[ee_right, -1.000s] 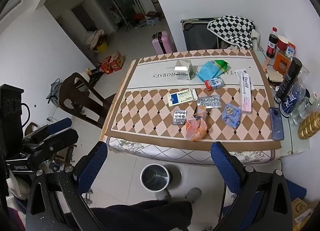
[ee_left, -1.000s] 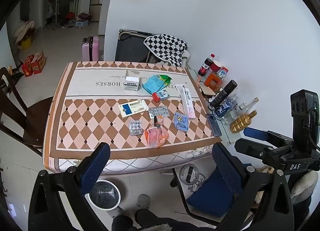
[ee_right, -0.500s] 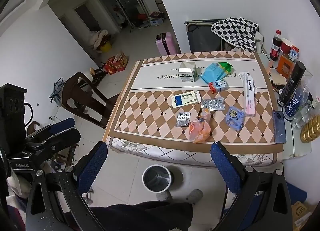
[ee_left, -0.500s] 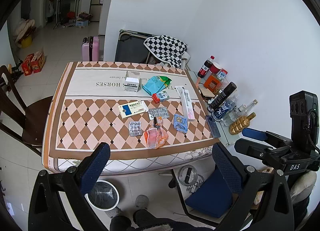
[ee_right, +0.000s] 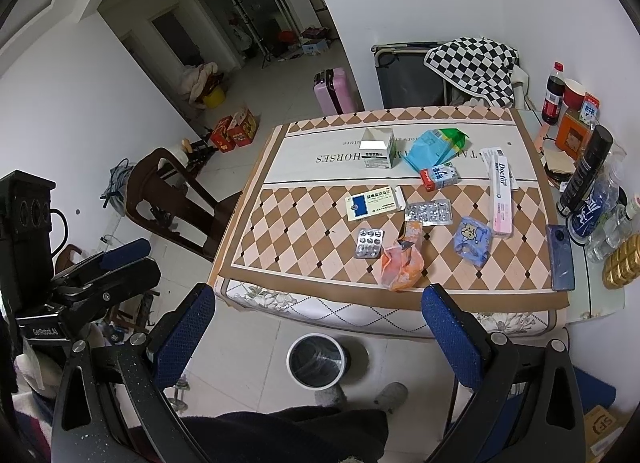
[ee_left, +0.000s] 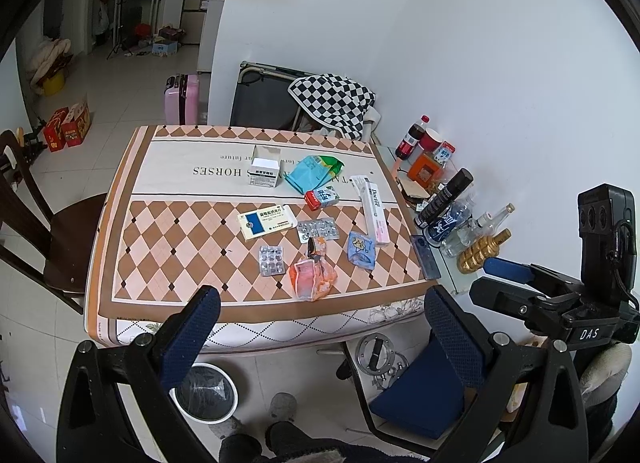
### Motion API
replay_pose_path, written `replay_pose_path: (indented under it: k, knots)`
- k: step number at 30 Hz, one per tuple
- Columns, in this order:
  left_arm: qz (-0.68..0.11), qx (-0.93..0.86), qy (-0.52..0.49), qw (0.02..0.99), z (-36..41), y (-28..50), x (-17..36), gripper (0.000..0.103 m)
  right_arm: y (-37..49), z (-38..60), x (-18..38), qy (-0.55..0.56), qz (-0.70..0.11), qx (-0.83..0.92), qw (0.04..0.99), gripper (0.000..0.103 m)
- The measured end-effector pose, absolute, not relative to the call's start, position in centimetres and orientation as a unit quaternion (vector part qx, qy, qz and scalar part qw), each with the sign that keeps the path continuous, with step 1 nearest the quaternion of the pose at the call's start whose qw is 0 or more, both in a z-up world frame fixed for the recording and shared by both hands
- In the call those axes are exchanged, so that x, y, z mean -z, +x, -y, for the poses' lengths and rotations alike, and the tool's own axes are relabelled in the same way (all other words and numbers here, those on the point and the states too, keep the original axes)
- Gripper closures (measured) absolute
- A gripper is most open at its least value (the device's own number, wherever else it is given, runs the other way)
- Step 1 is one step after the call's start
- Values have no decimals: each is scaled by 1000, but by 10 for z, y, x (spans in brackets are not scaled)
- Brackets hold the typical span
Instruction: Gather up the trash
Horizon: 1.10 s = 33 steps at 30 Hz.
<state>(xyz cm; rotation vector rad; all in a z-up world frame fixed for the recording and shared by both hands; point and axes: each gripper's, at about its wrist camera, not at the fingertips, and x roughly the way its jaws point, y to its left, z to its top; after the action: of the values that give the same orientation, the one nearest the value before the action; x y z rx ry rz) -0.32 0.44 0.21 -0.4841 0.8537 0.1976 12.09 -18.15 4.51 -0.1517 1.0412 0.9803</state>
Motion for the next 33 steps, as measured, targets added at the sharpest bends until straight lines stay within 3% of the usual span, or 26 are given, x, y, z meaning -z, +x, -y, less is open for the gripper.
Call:
replay_pose_path:
  k: [33]
  knots:
    - [-409, -92, -232, 878, -5, -3, -6, 0, 119, 182, -43, -72, -476, -448, 753, 0]
